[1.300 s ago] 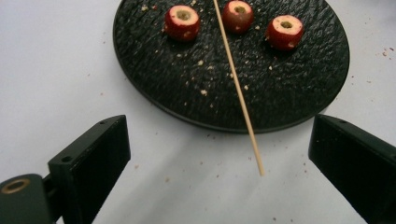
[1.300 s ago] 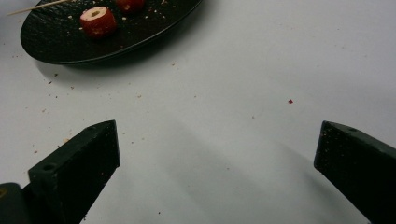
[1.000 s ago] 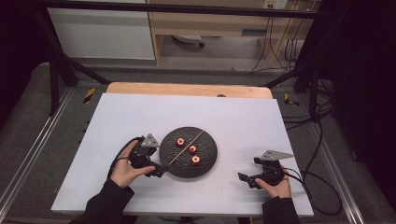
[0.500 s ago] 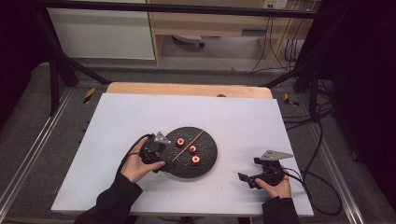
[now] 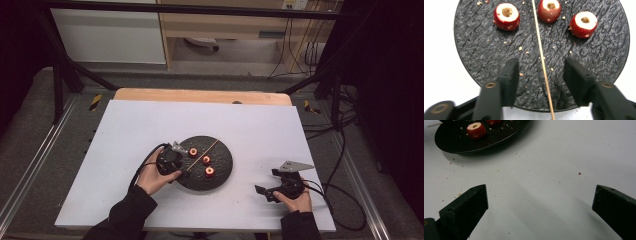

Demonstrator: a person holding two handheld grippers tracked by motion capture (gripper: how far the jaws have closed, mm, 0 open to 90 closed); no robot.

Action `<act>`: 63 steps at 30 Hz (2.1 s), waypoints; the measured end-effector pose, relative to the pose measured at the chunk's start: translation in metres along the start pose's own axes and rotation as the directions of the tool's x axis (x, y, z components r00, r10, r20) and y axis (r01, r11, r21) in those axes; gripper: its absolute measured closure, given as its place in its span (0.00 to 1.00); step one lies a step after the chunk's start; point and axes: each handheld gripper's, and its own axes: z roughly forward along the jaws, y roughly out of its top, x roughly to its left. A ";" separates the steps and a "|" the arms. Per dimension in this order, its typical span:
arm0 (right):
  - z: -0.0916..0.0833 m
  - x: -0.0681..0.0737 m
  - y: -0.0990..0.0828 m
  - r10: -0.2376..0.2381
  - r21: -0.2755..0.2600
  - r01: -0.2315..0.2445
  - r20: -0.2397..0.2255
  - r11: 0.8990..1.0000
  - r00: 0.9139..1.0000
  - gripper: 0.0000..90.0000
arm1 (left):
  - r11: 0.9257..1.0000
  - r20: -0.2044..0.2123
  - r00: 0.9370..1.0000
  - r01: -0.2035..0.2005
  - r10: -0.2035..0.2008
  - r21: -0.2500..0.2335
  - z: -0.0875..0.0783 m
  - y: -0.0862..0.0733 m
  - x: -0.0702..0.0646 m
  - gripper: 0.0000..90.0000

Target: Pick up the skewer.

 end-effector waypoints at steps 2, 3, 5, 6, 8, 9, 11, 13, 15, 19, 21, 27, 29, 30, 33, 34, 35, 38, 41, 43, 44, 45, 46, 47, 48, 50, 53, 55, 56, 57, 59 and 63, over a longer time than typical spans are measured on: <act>0.000 0.000 0.000 0.000 0.000 0.000 0.000 1.000 1.000 0.01 | 1.000 0.000 1.000 -0.003 0.003 0.010 0.001 0.001 -0.001 0.60; 0.000 0.000 0.000 0.000 0.000 0.000 0.000 1.000 1.000 0.01 | 1.000 0.003 1.000 -0.004 0.004 0.016 0.002 0.002 -0.002 0.62; 0.000 0.000 0.000 -0.002 -0.002 0.002 0.000 1.000 1.000 0.01 | 1.000 -0.011 1.000 -0.014 0.014 0.028 0.004 0.003 -0.003 0.65; 0.000 0.000 0.000 -0.002 -0.001 0.002 0.000 1.000 1.000 0.01 | 0.999 -0.019 1.000 -0.021 0.022 0.034 0.005 0.003 -0.003 0.66; 0.000 0.000 0.000 -0.001 -0.001 0.001 0.000 1.000 1.000 0.01 | 0.999 -0.024 0.999 -0.025 0.025 0.038 0.006 0.004 -0.003 0.69; 0.000 0.000 0.000 -0.002 -0.001 0.002 -0.001 1.000 1.000 0.01 | 0.999 -0.024 0.999 -0.025 0.025 0.038 0.006 0.004 -0.003 0.71; 0.000 0.000 0.000 -0.002 -0.001 0.002 -0.001 1.000 1.000 0.01 | 0.999 -0.025 0.999 -0.022 0.023 0.049 0.007 0.005 -0.003 0.74; 0.000 0.000 0.000 -0.002 0.001 0.002 0.000 1.000 1.000 0.01 | 0.998 -0.024 1.000 -0.019 0.021 0.057 0.007 0.005 -0.003 0.78; 0.000 0.000 0.000 0.000 0.002 0.000 -0.001 1.000 1.000 0.01 | 0.998 -0.024 1.000 -0.018 0.020 0.063 0.008 0.006 -0.004 0.81; 0.000 0.000 0.000 -0.002 0.001 0.002 -0.002 1.000 1.000 0.01 | 0.997 -0.034 0.999 -0.019 0.021 0.078 0.009 0.007 -0.005 0.85; 0.000 0.000 0.000 0.000 0.003 0.000 -0.002 1.000 1.000 0.01 | 0.996 -0.038 0.999 -0.021 0.024 0.082 0.010 0.008 -0.006 0.87; 0.000 0.000 0.000 0.000 0.003 0.000 -0.003 1.000 1.000 0.01 | 0.995 -0.052 0.998 -0.028 0.033 0.093 0.011 0.010 -0.008 0.93; 0.000 0.000 0.000 0.000 0.003 0.000 -0.003 1.000 1.000 0.01 | 0.995 -0.056 0.998 -0.030 0.036 0.094 0.011 0.010 -0.009 0.95; 0.000 0.000 0.000 -0.002 0.002 0.002 -0.003 1.000 1.000 0.01 | 0.995 -0.059 0.998 -0.031 0.037 0.096 0.011 0.010 -0.010 0.96; -0.001 0.000 0.000 -0.001 0.003 0.001 -0.003 1.000 1.000 0.01 | 0.995 -0.064 0.997 -0.031 0.037 0.095 0.012 0.011 -0.010 0.97; -0.001 0.000 0.000 0.000 0.003 0.000 -0.002 1.000 1.000 0.01 | 0.995 -0.065 0.997 -0.035 0.042 0.096 0.011 0.011 -0.011 0.98; -0.001 0.000 0.000 0.000 0.003 0.000 -0.002 1.000 1.000 0.01 | 0.995 -0.065 0.997 -0.036 0.043 0.097 0.011 0.010 -0.011 0.98; -0.001 0.000 0.000 -0.001 0.003 0.001 -0.002 1.000 1.000 0.01 | 0.995 -0.066 0.997 -0.034 0.040 0.091 0.010 0.010 -0.010 0.98; -0.001 0.000 0.000 0.000 0.004 0.000 -0.002 1.000 1.000 0.01 | 0.997 -0.065 0.997 -0.034 0.039 0.072 0.008 0.009 -0.011 0.98; -0.001 0.000 0.000 0.000 0.004 0.000 -0.002 1.000 1.000 0.01 | 0.997 -0.063 0.997 -0.034 0.038 0.066 0.007 0.009 -0.011 0.98; -0.001 0.000 0.000 0.002 0.004 -0.002 -0.002 1.000 1.000 0.01 | 0.998 -0.066 0.997 -0.033 0.037 0.058 0.006 0.009 -0.011 0.98; -0.001 0.000 0.000 0.002 0.004 -0.002 -0.002 1.000 1.000 0.01 | 0.998 -0.064 0.997 -0.034 0.038 0.051 0.004 0.008 -0.011 0.98; -0.001 0.000 0.000 0.000 0.004 0.000 -0.002 1.000 1.000 0.01 | 0.999 -0.064 0.997 -0.033 0.035 0.033 0.000 0.007 -0.010 0.98; -0.001 0.000 0.000 0.000 0.004 0.000 -0.002 1.000 1.000 0.01 | 0.999 -0.064 0.997 -0.033 0.035 0.033 0.000 0.007 -0.010 0.98; -0.001 0.000 0.000 0.004 0.006 -0.004 -0.001 1.000 1.000 0.01 | 0.999 -0.062 0.998 -0.030 0.031 0.014 -0.003 0.005 -0.010 0.98; 0.000 0.000 0.000 0.003 0.006 -0.003 0.000 1.000 1.000 0.01 | 1.000 -0.064 0.998 -0.029 0.029 0.006 -0.005 0.004 -0.009 0.98; -0.001 0.000 0.000 0.003 0.006 -0.003 0.001 1.000 1.000 0.01 | 1.000 -0.058 0.998 -0.022 0.021 -0.021 -0.010 0.000 -0.008 0.98; 0.000 0.000 0.000 0.003 0.007 -0.003 0.003 1.000 1.000 0.01 | 0.999 -0.060 0.998 -0.015 0.013 -0.037 -0.013 -0.003 -0.007 0.98; 0.000 0.000 0.000 0.006 0.007 -0.006 0.003 1.000 1.000 0.01 | 0.998 -0.056 0.998 -0.008 0.005 -0.057 -0.016 -0.007 -0.006 0.98; 0.000 0.000 0.000 0.007 0.010 -0.007 0.003 1.000 1.000 0.01 | 0.998 -0.058 0.998 -0.006 0.002 -0.066 -0.018 -0.008 -0.005 0.98; 0.000 0.000 0.000 0.009 0.011 -0.009 0.006 1.000 1.000 0.01 | 0.996 -0.058 0.998 0.000 -0.005 -0.089 -0.020 -0.013 -0.004 0.98; 0.001 0.001 0.000 0.012 0.012 -0.012 0.007 1.000 1.000 0.01 | 0.991 -0.056 0.998 0.014 -0.022 -0.132 -0.025 -0.022 -0.004 0.98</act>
